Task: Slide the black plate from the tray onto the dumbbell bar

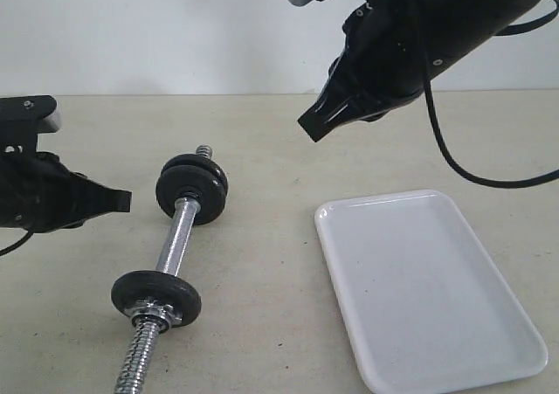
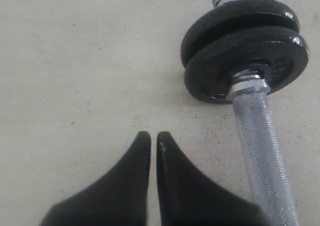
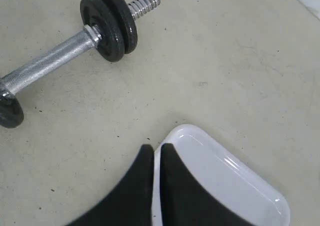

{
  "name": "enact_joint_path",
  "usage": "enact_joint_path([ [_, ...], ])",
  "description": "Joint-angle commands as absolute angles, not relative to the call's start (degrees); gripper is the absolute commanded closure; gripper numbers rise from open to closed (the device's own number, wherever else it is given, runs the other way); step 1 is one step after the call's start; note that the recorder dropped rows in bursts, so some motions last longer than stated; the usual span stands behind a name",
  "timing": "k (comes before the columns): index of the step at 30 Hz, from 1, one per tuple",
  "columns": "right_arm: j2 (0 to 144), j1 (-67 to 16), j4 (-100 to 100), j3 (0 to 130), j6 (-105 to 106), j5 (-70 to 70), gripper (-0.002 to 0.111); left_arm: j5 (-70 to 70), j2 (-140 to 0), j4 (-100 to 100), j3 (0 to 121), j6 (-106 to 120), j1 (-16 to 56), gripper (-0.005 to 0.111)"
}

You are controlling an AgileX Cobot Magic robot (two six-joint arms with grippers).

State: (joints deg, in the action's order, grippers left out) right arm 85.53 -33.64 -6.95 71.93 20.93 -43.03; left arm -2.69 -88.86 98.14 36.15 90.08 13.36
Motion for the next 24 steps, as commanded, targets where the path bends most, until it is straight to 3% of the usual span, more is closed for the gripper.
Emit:
enact_joint_path([
  [1, 85.21, -33.71, -7.19, 71.96, 20.95, -42.91, 0.108, -5.91, -94.32, 98.77, 39.28, 89.32, 13.23, 0.102],
  [24, 85.21, -33.71, -7.12, 71.96, 21.08, -42.48, 0.108, -17.79, -102.01, 98.28, 43.22, 90.88, 13.33, 0.102],
])
